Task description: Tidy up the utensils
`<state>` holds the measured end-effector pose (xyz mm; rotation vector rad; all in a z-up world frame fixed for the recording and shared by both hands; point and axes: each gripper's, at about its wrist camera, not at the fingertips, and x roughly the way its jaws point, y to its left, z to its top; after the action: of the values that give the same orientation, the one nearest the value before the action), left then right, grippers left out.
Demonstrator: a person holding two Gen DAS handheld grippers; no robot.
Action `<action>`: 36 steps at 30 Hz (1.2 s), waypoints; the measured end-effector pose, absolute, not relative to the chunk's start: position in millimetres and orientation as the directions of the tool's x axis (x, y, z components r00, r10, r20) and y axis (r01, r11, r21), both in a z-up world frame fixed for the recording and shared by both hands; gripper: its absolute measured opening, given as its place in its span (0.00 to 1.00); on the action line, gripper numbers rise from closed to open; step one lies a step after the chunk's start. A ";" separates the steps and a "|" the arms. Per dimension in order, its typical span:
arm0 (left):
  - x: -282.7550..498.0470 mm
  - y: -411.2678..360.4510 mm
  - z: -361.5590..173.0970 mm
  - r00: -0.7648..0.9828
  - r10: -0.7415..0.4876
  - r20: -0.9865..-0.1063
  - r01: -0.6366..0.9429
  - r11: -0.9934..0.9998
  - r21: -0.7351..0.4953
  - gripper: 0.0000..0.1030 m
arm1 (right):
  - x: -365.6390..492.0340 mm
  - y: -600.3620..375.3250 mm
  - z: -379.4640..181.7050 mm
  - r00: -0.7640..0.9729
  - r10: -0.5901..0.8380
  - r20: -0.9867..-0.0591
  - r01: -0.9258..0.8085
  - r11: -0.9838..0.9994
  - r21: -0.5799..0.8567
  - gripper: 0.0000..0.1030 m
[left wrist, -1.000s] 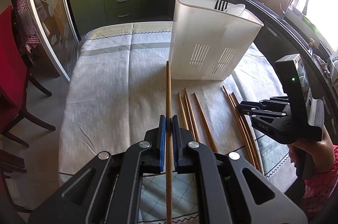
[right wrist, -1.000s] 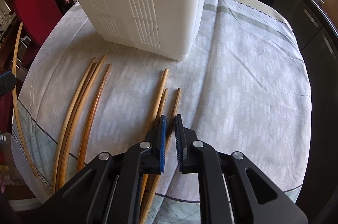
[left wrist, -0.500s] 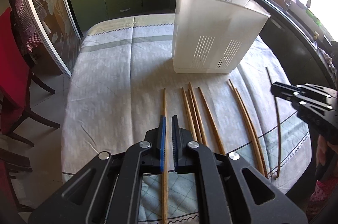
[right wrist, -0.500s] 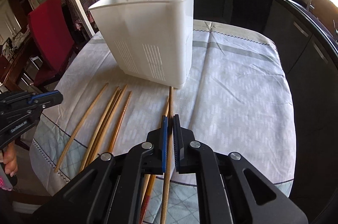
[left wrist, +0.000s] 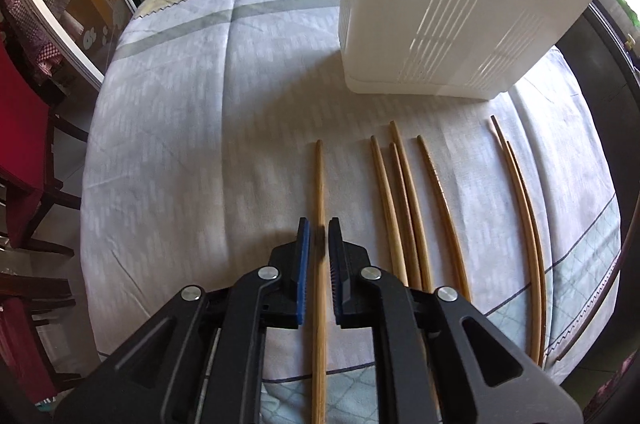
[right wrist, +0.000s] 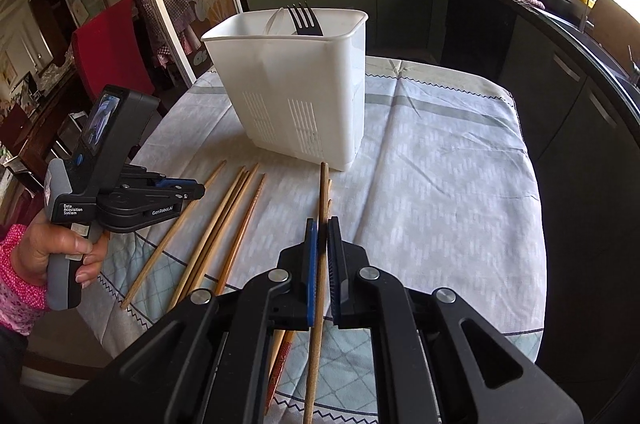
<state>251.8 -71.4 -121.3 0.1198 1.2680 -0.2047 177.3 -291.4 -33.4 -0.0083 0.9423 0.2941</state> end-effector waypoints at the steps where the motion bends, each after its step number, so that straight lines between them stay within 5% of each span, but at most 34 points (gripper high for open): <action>1: 250.9 -72.7 -121.4 0.291 -0.080 -0.953 0.222 0.975 -0.014 0.12 | 177.6 -291.6 -34.1 0.550 0.247 -0.798 -0.253 0.960 0.122 0.06; 10: 248.7 -78.2 -119.4 0.316 -0.069 -0.946 0.235 0.972 0.007 0.05 | 175.3 -290.7 -31.7 0.557 0.267 -0.786 -0.261 0.955 0.139 0.06; 22: 183.8 -57.4 -19.3 0.563 -0.185 -0.805 0.275 0.961 -0.029 0.05 | 143.1 -295.3 18.7 0.648 0.292 -0.703 -0.293 0.948 0.124 0.04; 36: 148.3 -47.8 9.3 0.634 -0.238 -0.736 0.300 0.953 -0.050 0.05 | 225.2 -274.8 -112.6 0.333 0.116 -0.936 -0.272 0.962 0.022 0.06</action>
<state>148.3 -47.8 9.3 0.0798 0.8291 -0.3079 225.2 -274.8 -112.6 -0.1481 1.2058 0.2544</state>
